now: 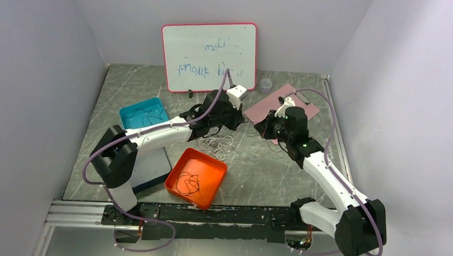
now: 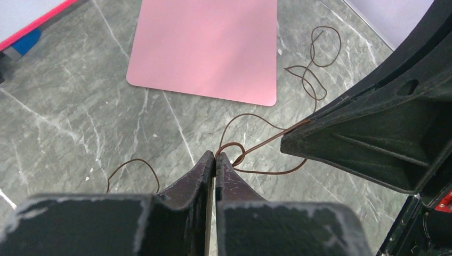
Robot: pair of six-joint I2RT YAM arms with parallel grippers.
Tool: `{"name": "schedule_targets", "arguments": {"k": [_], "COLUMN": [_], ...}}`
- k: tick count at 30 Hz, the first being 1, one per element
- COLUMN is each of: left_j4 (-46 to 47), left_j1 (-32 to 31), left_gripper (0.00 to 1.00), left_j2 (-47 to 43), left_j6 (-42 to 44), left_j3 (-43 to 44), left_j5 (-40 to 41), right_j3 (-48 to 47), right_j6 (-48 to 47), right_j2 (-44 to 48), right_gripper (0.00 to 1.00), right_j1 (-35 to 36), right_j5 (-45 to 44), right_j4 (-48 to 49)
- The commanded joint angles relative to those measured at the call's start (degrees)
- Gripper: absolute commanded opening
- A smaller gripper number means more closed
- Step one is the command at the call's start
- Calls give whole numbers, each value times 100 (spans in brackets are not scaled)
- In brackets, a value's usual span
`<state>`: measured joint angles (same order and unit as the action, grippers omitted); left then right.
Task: Untangle the cables
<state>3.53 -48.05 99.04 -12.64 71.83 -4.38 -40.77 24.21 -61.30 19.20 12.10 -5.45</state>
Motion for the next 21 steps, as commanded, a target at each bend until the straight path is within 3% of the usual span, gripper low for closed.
{"name": "schedule_targets", "arguments": {"k": [1,6,14,21], "left_j4": [-215,-179,769,1403], "left_j1": [37,33,67,76], "left_gripper": [7,7,7,7], "left_j2": [-264,-456,-1172,-1667], "left_j6": [-126,-202,-412,-487], "left_j3": [-140,-268,-847,-949], "left_j5": [880,1162,551,471], "right_j3": [65,106,272,477], "right_j6": [-36,-45,4,62], "right_j2": [175,191,-41,-275], "right_gripper": [0,0,0,0], "right_j1": [-30,-30,-28,-23], "right_j5": [-485,-654,-425,299], "right_j4": [-101,-146,116,639]}}
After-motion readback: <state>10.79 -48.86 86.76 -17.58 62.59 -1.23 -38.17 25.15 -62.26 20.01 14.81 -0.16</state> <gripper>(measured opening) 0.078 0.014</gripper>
